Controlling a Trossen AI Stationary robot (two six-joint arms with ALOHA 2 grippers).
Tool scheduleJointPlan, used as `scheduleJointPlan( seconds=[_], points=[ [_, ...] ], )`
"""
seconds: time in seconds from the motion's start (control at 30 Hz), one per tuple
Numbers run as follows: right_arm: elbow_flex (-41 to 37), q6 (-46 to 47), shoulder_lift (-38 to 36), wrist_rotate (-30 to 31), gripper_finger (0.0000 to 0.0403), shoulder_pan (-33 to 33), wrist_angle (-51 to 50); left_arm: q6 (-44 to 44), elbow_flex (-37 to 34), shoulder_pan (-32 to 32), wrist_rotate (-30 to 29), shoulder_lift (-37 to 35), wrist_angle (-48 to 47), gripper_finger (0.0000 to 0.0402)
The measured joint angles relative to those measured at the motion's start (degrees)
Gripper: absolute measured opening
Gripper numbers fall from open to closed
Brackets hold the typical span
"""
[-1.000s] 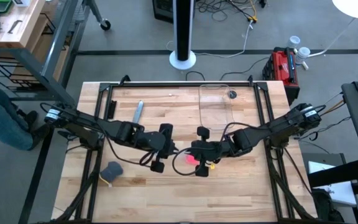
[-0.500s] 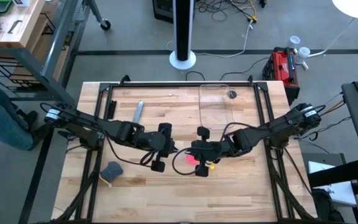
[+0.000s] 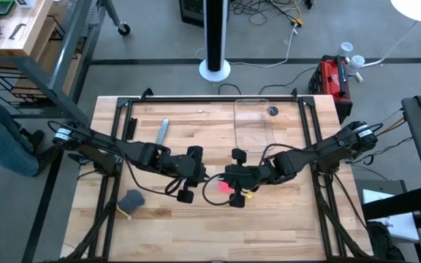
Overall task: Roll bandage
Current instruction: Close the transparent zip bag
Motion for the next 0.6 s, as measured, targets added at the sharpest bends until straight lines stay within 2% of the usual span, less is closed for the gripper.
scheduleJointPlan(
  seconds=[0.23, 0.4, 0.6],
  points=[
    [0.0, -0.1, 0.0, 0.0, 0.0000, -0.1, 0.6, 1.6, 0.0, 0.3, -1.3, 0.2, -0.1, 0.0040],
    [0.0, -0.1, 0.0, 0.0, 0.0000, -0.1, 0.6, 4.7, 0.0, 0.3, -4.1, 0.2, -0.2, 0.0006],
    [0.0, -0.1, 0.0, 2.0, 0.0000, -0.1, 0.5, 3.5, 0.0, 0.3, -4.5, 0.2, -0.5, 0.0007]
  ],
)
